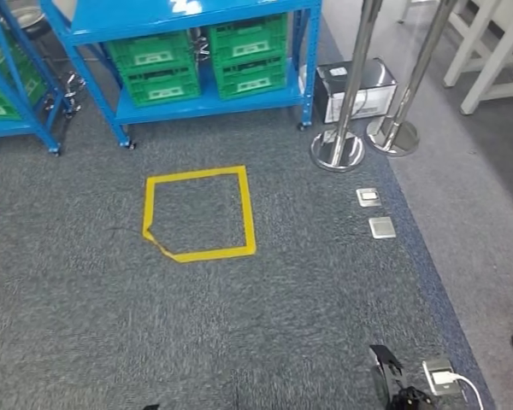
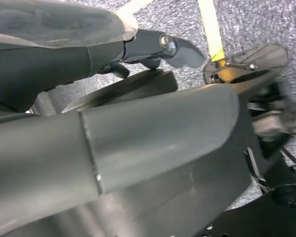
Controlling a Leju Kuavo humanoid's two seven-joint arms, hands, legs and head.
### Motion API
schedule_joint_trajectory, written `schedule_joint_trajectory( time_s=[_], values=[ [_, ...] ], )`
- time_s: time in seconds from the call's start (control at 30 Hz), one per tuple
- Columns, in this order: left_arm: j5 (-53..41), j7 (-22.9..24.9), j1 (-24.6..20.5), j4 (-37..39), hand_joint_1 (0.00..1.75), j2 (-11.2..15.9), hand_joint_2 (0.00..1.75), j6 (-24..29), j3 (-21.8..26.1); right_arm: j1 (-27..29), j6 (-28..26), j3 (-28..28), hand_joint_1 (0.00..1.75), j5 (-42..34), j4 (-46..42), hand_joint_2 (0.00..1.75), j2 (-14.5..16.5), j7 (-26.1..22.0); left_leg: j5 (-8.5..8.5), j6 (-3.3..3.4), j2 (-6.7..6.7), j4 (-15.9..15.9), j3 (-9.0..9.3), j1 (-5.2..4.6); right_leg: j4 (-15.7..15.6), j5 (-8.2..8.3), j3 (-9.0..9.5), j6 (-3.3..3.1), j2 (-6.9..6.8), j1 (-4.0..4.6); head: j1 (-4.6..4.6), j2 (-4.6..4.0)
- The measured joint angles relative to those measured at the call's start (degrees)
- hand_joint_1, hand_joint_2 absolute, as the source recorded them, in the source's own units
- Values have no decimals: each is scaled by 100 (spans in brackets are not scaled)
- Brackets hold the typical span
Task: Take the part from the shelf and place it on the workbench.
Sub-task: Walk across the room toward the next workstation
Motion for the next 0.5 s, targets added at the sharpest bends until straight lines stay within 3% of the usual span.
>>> schedule_joint_trajectory(
  time_s=[0.07, 0.1, 0.13, 0.2, 0.27, 0.3, 0.4, 0.43, 0.5],
  values=[
    [0, -10, 1, 0, 0, -2, 0, 9, 0, -11, 4, 1, 0, -1, 0, 0, 0, 4, -214, -7, 0, 812, -513, -1, -1, -41, 40, -44, 0, 27, -42, -1],
    [1, -20, 3, 0, 0, -3, 0, 14, 0, -11, 7, 2, 0, -3, 0, 0, 0, 7, -191, 10, 0, 1006, -685, -5, -1, -65, 67, -60, 5, 45, -50, -1],
    [1, -32, 4, 0, 0, -4, 0, 24, 0, -11, 7, 3, 0, -8, -1, 0, 0, 9, -49, 45, -1, 962, -745, -15, -2, -90, 100, -70, 14, 65, -57, -1],
    [1, -54, 7, 0, 0, 0, 0, 43, 0, -11, 7, 7, 0, -25, -2, 0, 1, 10, 452, 178, -6, 272, -562, -68, -12, -142, 175, -82, 39, 97, -69, 0],
    [1, -72, 6, 0, 0, 24, 0, 57, 0, -13, 6, 14, 0, -46, -3, 0, 8, 10, 746, 311, -8, -410, -295, -136, -33, -182, 215, -68, 57, 114, -61, -1],
    [3, -79, 7, 0, 0, 26, 0, 60, 0, -13, 5, 16, 0, -55, -4, 0, 7, 11, 782, 305, -9, -584, -225, -149, -35, -198, 217, -63, 59, 121, -56, 0],
    [22, -86, 17, 0, 0, 35, 0, 60, 0, -10, 15, 21, 0, -80, -4, 0, -8, 12, 766, 113, -19, -692, -176, -139, -45, -223, 224, -67, 50, 123, -36, 0],
    [29, -86, 18, 0, 0, 46, 0, 58, 0, -9, 27, 25, 0, -88, -4, 0, -9, 12, 754, 95, -21, -689, -173, -141, -61, -224, 236, -66, 48, 116, -28, 0],
    [41, -86, 12, 0, 0, 50, 0, 42, 0, -12, 48, 36, 0, -101, -4, 0, -9, 8, 741, 124, -24, -683, -172, -144, -94, -222, 257, -57, 46, 116, -19, 0]
  ],
)
